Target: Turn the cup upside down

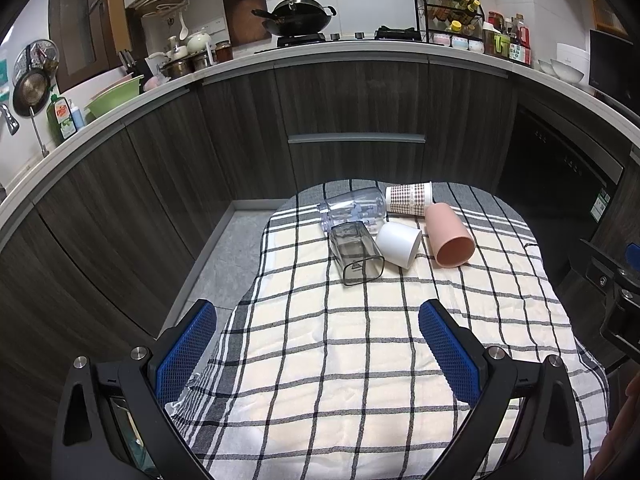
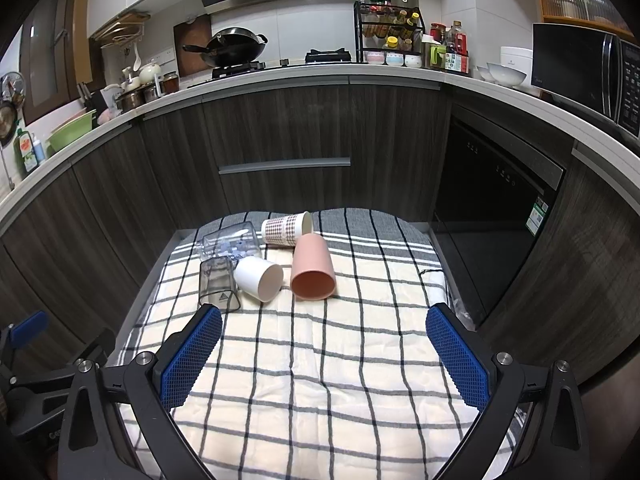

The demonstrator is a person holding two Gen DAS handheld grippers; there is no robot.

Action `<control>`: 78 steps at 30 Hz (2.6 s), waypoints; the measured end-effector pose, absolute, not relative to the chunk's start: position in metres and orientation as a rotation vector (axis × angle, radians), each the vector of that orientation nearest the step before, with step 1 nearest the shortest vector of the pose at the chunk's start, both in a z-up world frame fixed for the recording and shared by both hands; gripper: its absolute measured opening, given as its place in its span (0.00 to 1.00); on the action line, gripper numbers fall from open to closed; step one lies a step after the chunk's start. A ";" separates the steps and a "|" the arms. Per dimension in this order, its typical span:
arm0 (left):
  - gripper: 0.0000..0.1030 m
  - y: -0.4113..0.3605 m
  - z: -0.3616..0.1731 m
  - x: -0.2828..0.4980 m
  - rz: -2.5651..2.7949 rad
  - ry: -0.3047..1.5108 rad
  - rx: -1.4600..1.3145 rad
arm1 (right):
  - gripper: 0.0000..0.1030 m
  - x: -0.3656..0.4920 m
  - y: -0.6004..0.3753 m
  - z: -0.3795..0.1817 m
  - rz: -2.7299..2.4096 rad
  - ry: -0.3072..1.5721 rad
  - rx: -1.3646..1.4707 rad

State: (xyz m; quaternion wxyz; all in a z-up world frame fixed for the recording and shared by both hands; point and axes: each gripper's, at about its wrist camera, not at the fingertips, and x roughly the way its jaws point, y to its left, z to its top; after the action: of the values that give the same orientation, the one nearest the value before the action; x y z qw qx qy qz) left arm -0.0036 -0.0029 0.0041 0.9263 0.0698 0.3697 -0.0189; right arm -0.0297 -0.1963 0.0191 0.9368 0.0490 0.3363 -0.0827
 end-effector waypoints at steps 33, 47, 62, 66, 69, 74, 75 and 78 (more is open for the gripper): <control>1.00 0.002 0.017 -0.004 -0.034 0.747 0.135 | 0.99 -0.032 -0.196 0.021 -0.169 0.682 0.100; 1.00 0.003 0.020 -0.005 -0.032 0.742 0.132 | 0.99 -0.033 -0.194 0.022 -0.169 0.680 0.101; 1.00 0.006 0.024 -0.008 -0.029 0.735 0.127 | 0.99 -0.035 -0.190 0.023 -0.167 0.679 0.100; 1.00 0.007 0.024 -0.008 -0.027 0.736 0.128 | 0.99 -0.033 -0.190 0.022 -0.167 0.683 0.098; 1.00 0.007 0.021 -0.005 -0.023 0.738 0.124 | 0.99 -0.034 -0.183 0.026 -0.165 0.693 0.096; 1.00 0.006 0.012 0.009 -0.007 0.749 0.108 | 0.99 -0.018 -0.183 0.018 -0.159 0.705 0.083; 1.00 0.005 0.010 0.014 -0.004 0.750 0.104 | 0.99 -0.013 -0.184 0.015 -0.158 0.707 0.080; 1.00 0.004 0.003 0.026 0.011 0.750 0.096 | 0.99 0.002 -0.186 0.009 -0.153 0.713 0.071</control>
State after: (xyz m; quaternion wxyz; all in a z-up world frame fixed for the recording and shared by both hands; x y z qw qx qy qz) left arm 0.0259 0.0042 0.0033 0.9295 0.0468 0.3659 0.0054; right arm 0.0019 -0.1864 0.0094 0.9336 0.0349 0.3487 -0.0750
